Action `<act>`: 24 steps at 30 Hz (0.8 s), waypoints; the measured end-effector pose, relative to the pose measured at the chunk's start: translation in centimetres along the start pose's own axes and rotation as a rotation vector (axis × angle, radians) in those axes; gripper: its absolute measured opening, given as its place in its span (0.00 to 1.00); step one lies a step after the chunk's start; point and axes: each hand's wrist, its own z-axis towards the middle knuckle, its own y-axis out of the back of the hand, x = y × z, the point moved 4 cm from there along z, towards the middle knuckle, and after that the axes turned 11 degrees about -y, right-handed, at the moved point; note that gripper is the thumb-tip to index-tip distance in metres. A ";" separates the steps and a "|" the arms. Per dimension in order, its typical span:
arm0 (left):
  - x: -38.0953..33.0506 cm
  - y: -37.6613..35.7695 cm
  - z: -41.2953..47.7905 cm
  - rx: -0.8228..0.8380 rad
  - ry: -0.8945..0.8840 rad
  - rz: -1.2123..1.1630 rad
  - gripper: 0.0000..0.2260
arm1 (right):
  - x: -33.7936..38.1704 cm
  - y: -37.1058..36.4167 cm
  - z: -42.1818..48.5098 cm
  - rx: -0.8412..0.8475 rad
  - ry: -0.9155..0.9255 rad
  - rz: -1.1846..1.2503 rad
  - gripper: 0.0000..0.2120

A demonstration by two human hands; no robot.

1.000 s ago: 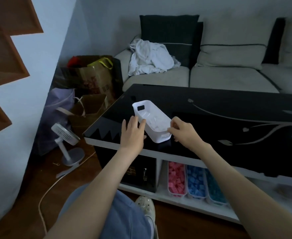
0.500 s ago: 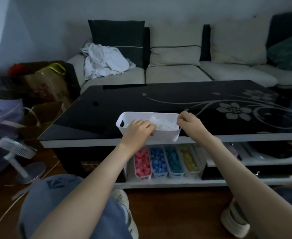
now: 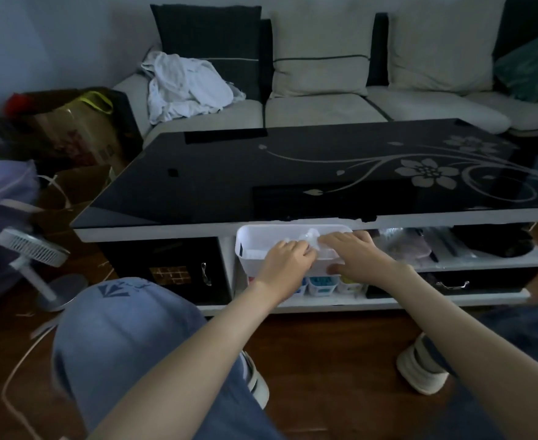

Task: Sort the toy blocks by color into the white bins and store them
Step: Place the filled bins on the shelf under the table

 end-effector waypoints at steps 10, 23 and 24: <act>0.6 -8.5 0.0 0.298 0.073 -0.072 0.12 | -2.6 -8.2 3.5 0.104 0.043 -0.112 0.27; 5.6 -17.0 2.6 0.475 0.158 -0.024 0.23 | -5.1 -13.3 10.3 0.071 0.047 -0.140 0.32; 6.0 -17.5 2.7 0.472 0.160 -0.024 0.24 | -5.2 -13.7 10.8 0.075 0.057 -0.129 0.33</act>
